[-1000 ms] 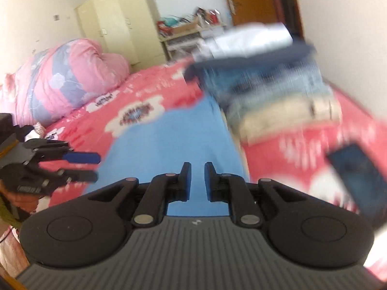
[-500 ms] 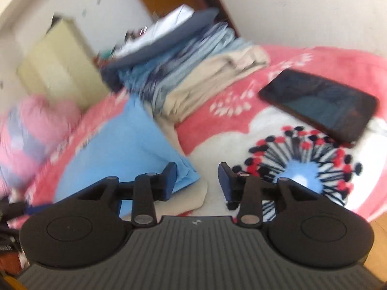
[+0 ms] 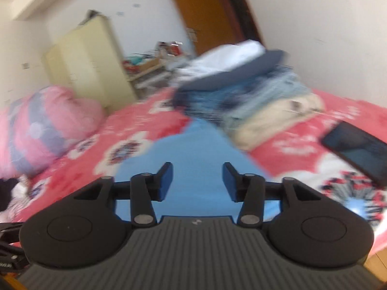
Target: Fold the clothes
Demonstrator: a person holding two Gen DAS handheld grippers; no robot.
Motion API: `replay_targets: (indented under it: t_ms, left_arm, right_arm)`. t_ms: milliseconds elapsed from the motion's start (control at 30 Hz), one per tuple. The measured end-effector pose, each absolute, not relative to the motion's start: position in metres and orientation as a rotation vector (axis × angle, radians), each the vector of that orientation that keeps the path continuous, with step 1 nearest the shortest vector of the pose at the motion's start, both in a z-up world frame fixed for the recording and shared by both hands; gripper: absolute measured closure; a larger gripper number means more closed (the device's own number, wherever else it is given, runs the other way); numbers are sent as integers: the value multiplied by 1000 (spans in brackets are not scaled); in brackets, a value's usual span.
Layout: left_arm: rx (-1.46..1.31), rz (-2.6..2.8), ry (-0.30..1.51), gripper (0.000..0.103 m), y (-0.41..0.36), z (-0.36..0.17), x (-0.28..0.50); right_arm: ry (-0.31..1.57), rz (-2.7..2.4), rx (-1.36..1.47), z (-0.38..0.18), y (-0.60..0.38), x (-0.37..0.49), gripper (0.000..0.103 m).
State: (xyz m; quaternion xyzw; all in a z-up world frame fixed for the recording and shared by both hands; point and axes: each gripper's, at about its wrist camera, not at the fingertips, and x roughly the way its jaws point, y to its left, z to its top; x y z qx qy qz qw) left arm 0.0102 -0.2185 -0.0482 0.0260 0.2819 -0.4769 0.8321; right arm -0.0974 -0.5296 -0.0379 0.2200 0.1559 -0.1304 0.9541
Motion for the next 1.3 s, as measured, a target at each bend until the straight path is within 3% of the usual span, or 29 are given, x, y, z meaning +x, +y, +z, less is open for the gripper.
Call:
replay_targets:
  t_ms: [67,133,300,367,533,1300]
  left_arm:
    - [26,-976,604,33,-205,-45,6]
    - [0,-940,599,21,-196,-40,3]
    - [-63,-851,585,9,-174,-26,-5]
    - [-78,-827,581,7,-167,-20,-9]
    - [-80,-761,564,0,-154,-11,-21]
    - [106,-541,520,0,-154,-4,-46]
  right_arm:
    - [321,-248,402,-38,-498,-105,35]
    - [354,-265,366,-42,-469,-116,17]
    - [453,-299,394,-45,-430,-139,12]
    - [476,-315,410,-44,-421,-144,2]
    - [517,-513,335,-35,-401,-145,1]
    - [365,-554,315,5,-366,-181,1]
